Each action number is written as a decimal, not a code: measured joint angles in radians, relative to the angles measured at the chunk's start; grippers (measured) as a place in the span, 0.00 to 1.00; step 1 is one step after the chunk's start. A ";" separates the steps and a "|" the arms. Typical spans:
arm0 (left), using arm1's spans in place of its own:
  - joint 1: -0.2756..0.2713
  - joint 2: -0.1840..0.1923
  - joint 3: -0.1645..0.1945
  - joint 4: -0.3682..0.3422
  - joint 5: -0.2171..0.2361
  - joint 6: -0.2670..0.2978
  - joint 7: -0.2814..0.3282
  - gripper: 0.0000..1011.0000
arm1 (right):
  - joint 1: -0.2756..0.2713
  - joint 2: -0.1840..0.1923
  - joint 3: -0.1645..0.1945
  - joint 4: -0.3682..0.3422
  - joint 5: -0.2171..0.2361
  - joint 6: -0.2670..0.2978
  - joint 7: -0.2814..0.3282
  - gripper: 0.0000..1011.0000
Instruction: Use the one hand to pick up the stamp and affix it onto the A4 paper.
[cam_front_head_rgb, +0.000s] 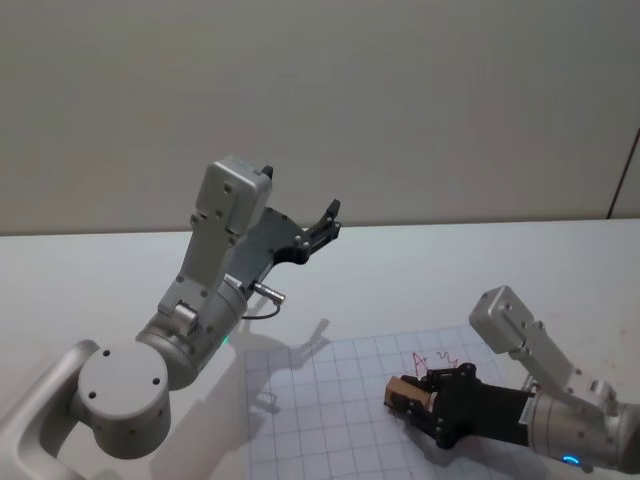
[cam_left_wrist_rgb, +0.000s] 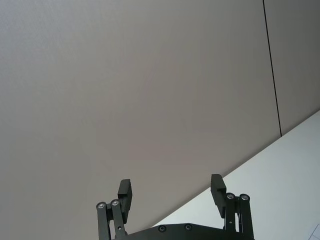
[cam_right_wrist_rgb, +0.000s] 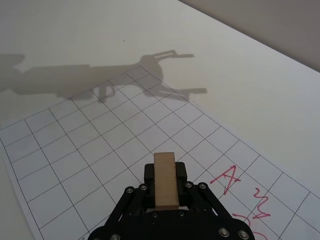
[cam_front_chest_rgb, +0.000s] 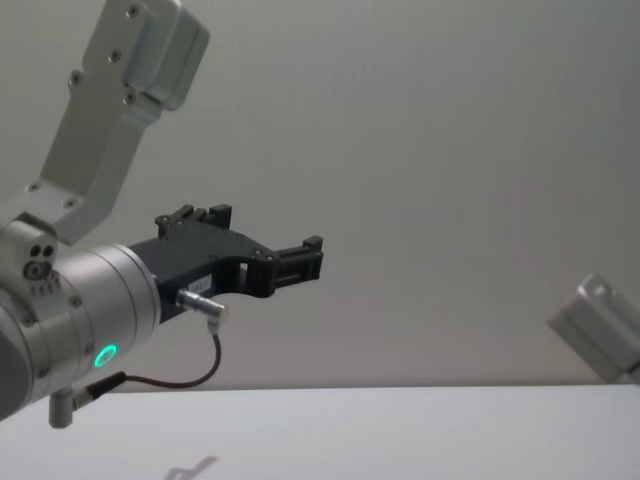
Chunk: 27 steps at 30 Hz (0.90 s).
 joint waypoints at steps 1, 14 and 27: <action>0.000 0.000 0.000 0.000 0.000 0.000 0.000 0.99 | 0.002 -0.001 -0.001 0.002 0.000 -0.001 0.001 0.21; 0.000 0.000 0.000 0.000 0.000 0.000 0.000 0.99 | 0.025 -0.011 -0.007 0.013 0.035 -0.081 -0.022 0.21; 0.000 0.000 0.000 0.000 0.000 0.000 0.000 0.99 | 0.044 -0.010 0.022 -0.056 0.124 -0.195 -0.126 0.21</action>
